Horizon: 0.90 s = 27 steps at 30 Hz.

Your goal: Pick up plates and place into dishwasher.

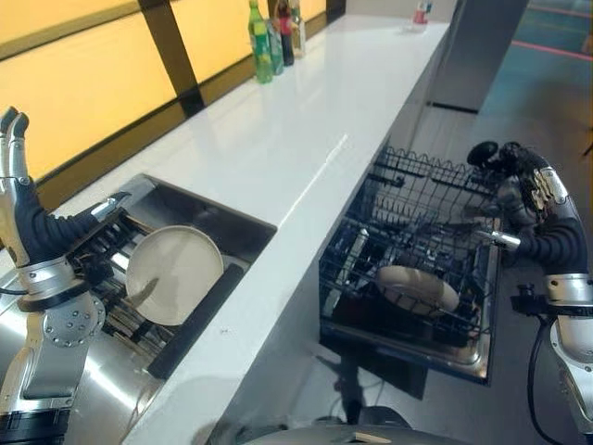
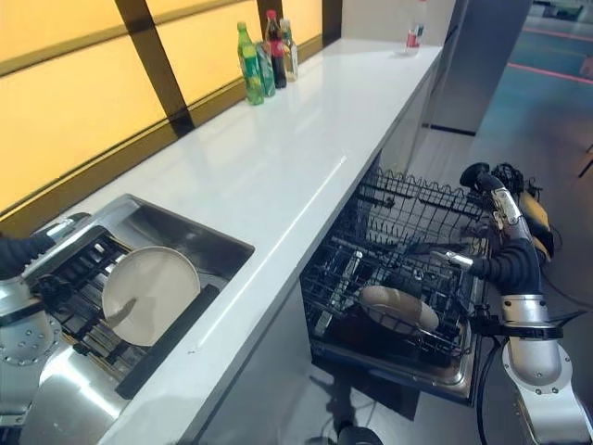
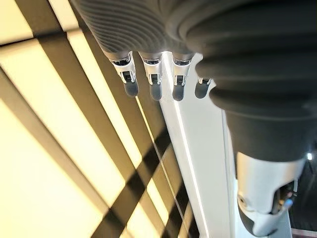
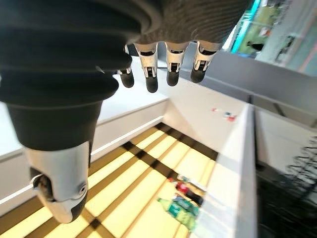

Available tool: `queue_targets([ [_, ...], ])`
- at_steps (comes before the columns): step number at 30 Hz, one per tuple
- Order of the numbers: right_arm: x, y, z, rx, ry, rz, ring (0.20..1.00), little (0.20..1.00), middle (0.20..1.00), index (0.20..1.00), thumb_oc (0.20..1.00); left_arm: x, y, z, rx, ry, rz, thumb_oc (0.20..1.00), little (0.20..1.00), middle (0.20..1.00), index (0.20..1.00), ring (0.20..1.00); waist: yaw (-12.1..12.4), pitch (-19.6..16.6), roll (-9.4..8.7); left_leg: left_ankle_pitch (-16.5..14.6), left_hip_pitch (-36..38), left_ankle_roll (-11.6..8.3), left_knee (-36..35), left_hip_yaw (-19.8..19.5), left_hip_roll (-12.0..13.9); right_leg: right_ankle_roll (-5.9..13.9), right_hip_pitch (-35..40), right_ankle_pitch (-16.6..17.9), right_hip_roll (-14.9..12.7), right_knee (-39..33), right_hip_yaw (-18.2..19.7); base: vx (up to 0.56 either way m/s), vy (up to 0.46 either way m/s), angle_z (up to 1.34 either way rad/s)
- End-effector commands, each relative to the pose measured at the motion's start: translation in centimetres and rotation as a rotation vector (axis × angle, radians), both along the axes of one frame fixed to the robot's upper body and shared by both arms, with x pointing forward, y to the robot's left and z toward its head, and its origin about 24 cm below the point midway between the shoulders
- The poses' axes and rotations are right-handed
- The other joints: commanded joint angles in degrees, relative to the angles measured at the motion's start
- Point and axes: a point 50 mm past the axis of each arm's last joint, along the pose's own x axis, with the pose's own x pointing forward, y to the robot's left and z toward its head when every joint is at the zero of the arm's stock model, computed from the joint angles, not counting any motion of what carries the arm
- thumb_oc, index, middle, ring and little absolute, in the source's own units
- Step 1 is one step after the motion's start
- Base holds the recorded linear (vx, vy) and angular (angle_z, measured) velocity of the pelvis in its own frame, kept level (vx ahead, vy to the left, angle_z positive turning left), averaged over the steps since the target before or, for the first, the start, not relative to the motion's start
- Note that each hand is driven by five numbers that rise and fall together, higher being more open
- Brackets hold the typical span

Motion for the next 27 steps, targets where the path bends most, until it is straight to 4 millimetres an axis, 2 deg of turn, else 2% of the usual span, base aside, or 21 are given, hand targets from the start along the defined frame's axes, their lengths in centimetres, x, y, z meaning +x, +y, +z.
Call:
queue_targets([
  [1, 0.9, 1.1, 1.9, -0.020, -0.096, 0.051, 1.000, 1.000, 1.000, 1.000, 1.000, 0.6, 0.0, 2.4, 0.071, -0.067, -0.005, 1.000, 1.000, 1.000, 1.000, 1.000, -1.1, 0.3, -1.50, -1.6, -8.5, 3.06, 8.8, -1.0, -5.9, 7.99, 0.1, -0.5, -4.1, 1.7, 1.1, 0.09, 0.056, -0.09],
  [7, 1.3, 1.2, 1.0, -0.021, -0.065, 0.019, 1.000, 1.000, 1.000, 1.000, 1.000, 1.4, 0.2, 1.7, 0.150, 0.031, 0.038, 1.000, 1.000, 1.000, 1.000, 1.000, -0.4, 2.1, -1.48, -2.0, -12.1, 3.03, 12.8, -0.1, -6.3, 9.04, -2.0, 0.3, -5.2, 3.3, 2.0, 0.09, 0.040, -0.01],
  [13, 2.3, 1.8, 1.3, -0.034, -0.092, 0.021, 1.000, 1.000, 1.000, 1.000, 1.000, 3.1, 0.8, 1.4, 0.287, 0.127, 0.121, 1.000, 1.000, 1.000, 1.000, 1.000, -0.3, 4.8, -1.52, -2.4, -17.0, 2.89, 16.1, 1.1, -6.1, 9.81, -4.8, 1.0, -5.7, 3.8, 2.7, -0.08, 0.020, -0.07],
  [18, 2.5, 1.8, 1.5, -0.044, -0.093, 0.021, 1.000, 1.000, 1.000, 1.000, 1.000, 4.1, 1.2, 1.2, 0.364, 0.215, 0.110, 1.000, 1.000, 1.000, 1.000, 1.000, -0.4, 5.2, -1.51, -2.1, -17.9, 2.90, 16.2, 1.6, -6.1, 9.82, -4.6, 1.3, -5.9, 2.8, 2.8, -0.02, 0.016, -0.05],
  [23, 2.7, 1.5, 1.7, -0.061, -0.094, 0.016, 1.000, 1.000, 1.000, 1.000, 1.000, 5.2, 0.4, -0.3, 0.468, 0.441, 0.018, 1.000, 1.000, 1.000, 1.000, 1.000, -1.0, 5.5, -0.85, -1.5, -18.3, 2.72, 15.6, 2.2, -5.9, 9.91, -5.0, 1.5, -5.8, 2.3, 3.1, -0.03, 0.041, 0.00],
  [27, 3.0, 1.4, 2.0, -0.082, -0.090, 0.024, 1.000, 1.000, 1.000, 1.000, 1.000, 5.8, 1.1, -1.4, 0.515, 0.581, 0.037, 1.000, 1.000, 1.000, 1.000, 1.000, -1.8, 6.2, -0.35, -1.2, -18.3, 2.61, 15.2, 2.8, -5.8, 10.04, -5.3, 1.7, -6.0, 2.0, 3.6, -0.03, 0.052, -0.03],
])
